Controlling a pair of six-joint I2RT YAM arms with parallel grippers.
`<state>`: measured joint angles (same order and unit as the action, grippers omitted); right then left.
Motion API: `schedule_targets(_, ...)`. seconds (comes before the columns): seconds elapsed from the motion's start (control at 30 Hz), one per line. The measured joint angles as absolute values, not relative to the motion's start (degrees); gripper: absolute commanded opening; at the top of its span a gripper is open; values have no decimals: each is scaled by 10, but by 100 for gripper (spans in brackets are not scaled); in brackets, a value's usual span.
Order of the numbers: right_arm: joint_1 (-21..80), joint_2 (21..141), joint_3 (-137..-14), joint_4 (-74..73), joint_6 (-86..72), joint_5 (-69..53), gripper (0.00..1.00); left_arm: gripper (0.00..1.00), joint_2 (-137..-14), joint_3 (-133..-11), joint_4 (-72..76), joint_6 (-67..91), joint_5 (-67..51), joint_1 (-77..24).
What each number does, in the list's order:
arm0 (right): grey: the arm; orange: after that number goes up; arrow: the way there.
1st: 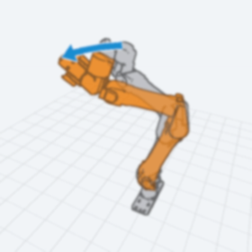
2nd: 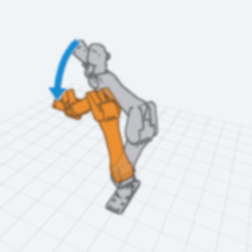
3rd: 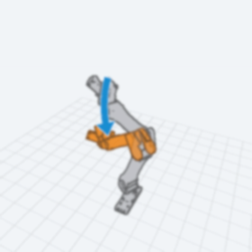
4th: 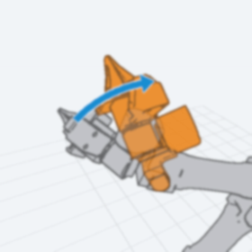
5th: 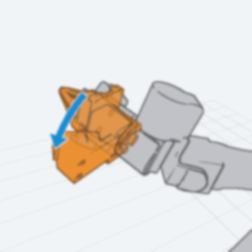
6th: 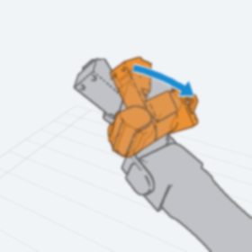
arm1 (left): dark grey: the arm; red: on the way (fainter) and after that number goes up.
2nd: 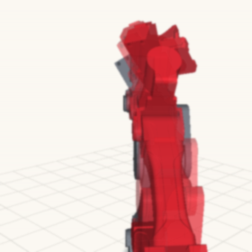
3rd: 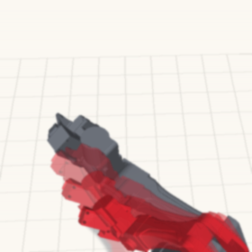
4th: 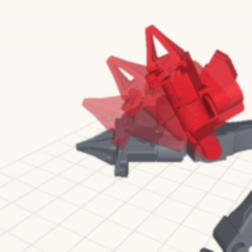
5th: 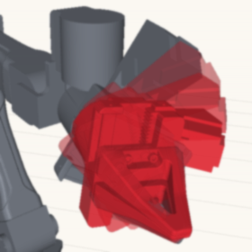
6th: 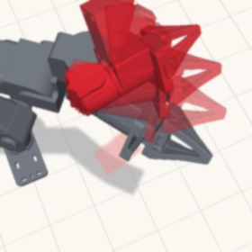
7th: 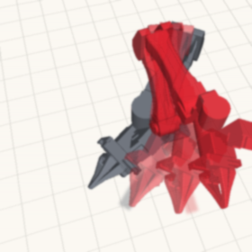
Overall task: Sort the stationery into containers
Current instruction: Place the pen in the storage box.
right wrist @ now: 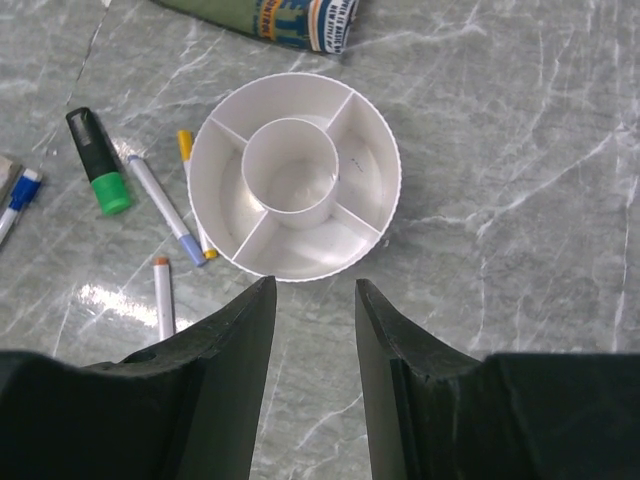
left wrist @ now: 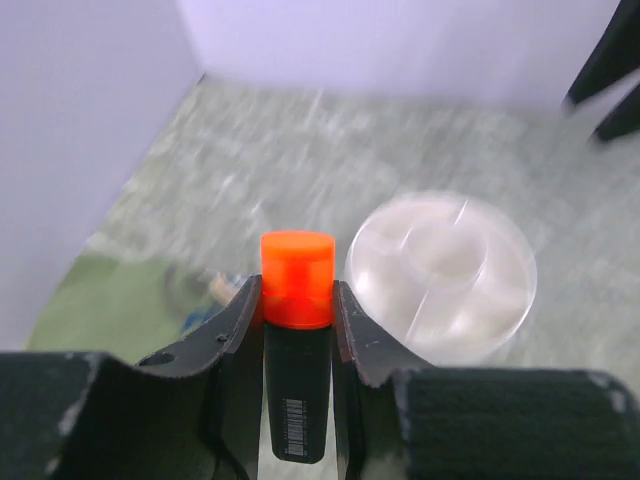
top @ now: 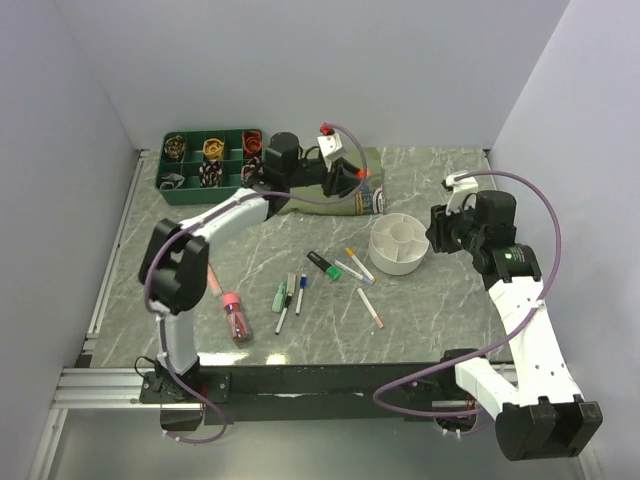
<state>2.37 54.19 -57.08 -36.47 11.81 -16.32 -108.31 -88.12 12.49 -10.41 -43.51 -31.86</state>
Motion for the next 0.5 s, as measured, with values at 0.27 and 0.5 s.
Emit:
schedule_targets(0.27,-5,525,-549,-361,108,-169,45,1,-1254,-925,398,172,-463,-340)
schedule_targets(0.5,-25,503,-529,-366,103,-166,45,1,-1300,-939,477,266,-463,-365)
